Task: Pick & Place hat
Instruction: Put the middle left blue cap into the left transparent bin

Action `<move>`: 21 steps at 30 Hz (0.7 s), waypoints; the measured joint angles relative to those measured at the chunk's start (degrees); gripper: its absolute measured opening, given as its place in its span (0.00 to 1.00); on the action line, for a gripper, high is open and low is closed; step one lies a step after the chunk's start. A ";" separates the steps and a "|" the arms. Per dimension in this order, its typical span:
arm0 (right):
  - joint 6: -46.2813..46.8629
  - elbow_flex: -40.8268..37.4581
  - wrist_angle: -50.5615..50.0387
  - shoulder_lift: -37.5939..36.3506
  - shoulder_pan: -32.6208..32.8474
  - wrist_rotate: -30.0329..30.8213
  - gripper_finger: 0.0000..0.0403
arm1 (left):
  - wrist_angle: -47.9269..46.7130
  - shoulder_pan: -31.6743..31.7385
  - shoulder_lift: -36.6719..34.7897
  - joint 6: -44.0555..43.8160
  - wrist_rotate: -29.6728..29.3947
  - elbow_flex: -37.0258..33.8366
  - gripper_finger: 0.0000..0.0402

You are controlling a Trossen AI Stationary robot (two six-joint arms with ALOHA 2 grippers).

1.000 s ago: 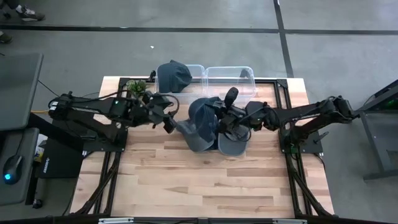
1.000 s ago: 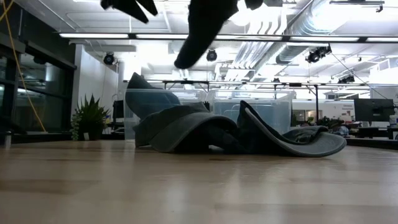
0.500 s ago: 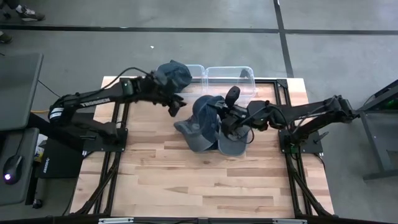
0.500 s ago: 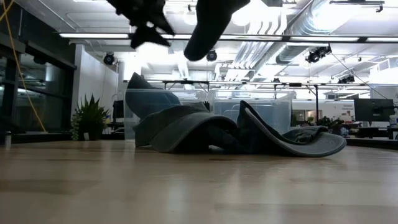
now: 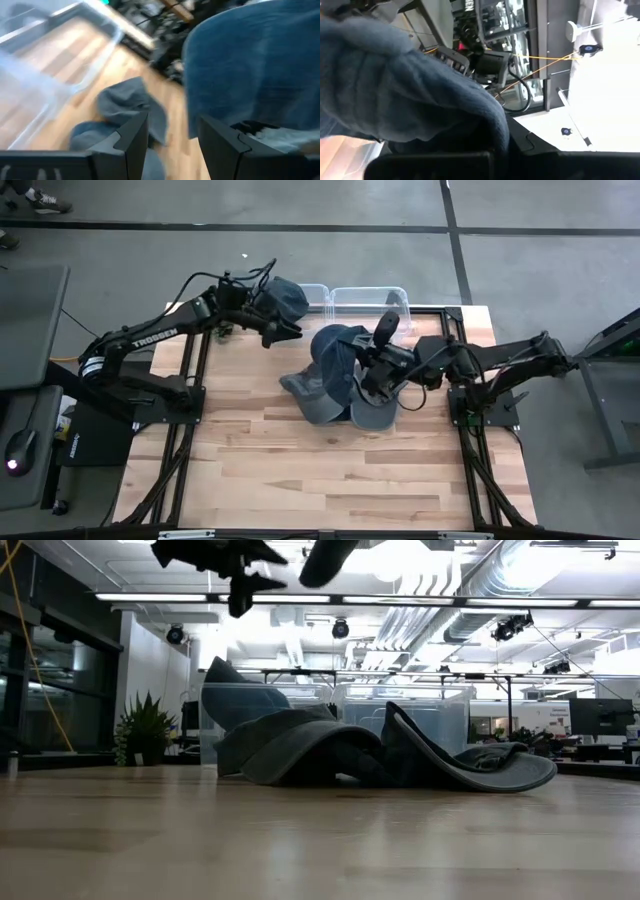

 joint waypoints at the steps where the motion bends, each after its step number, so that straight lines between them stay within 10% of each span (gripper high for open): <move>1: -0.24 0.39 -0.11 -0.01 0.09 0.04 0.00 | 1.23 -0.02 -0.01 -0.05 1.72 0.00 0.41; 21: -4.98 4.73 -0.31 -0.01 0.21 1.23 0.00 | 11.96 -0.96 3.86 -4.69 5.18 0.00 0.40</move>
